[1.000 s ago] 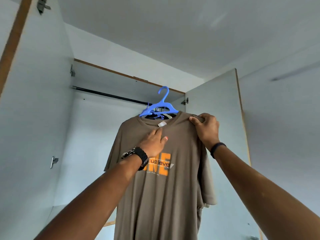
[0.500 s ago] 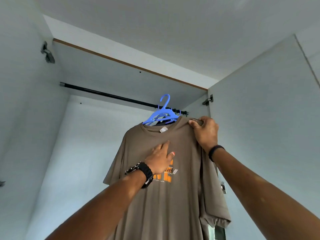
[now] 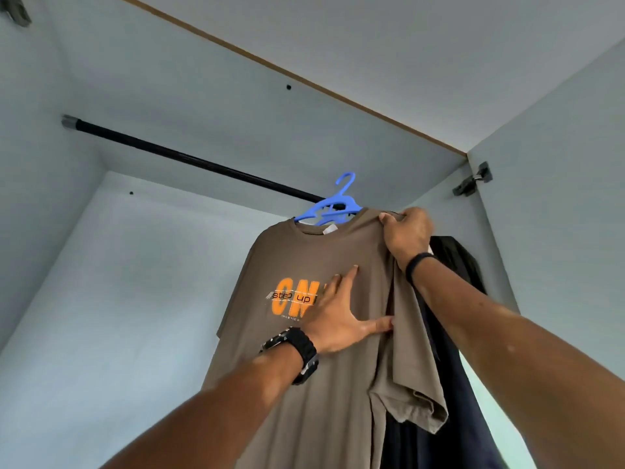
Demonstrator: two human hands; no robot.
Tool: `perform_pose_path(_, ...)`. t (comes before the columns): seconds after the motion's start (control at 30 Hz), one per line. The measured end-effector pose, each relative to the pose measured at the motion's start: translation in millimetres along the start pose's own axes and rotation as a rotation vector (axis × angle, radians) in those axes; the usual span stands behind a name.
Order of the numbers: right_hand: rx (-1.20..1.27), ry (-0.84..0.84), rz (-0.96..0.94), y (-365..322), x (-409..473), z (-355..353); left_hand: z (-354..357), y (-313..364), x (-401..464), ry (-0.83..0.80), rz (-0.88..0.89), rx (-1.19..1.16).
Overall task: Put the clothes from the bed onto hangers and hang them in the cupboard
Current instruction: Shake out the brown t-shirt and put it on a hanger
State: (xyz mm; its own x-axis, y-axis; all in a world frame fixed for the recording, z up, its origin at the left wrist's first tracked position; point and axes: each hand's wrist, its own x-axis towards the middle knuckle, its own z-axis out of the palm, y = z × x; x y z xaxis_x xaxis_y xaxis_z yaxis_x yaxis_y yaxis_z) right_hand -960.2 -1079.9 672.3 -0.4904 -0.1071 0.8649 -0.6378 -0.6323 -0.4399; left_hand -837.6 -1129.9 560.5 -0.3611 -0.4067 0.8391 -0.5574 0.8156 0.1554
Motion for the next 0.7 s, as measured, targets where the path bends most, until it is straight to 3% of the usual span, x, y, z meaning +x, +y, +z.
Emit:
perform_pose_path(0.33, -0.063, 0.045, -0.143, 73.2, 63.7, 126.6, 23.9, -123.1, 101.7, 0.206, 0.112, 0.238)
perform_pose_path(0.53, -0.052, 0.014, -0.211, 94.5, 86.4, 177.7, 20.7, -155.3, 137.2, 0.133, 0.067, 0.341)
perform_pose_path(0.7, -0.186, -0.098, -0.238, 90.5, 98.7, 203.7, 25.8, -168.8, 147.1, 0.074, 0.004, 0.345)
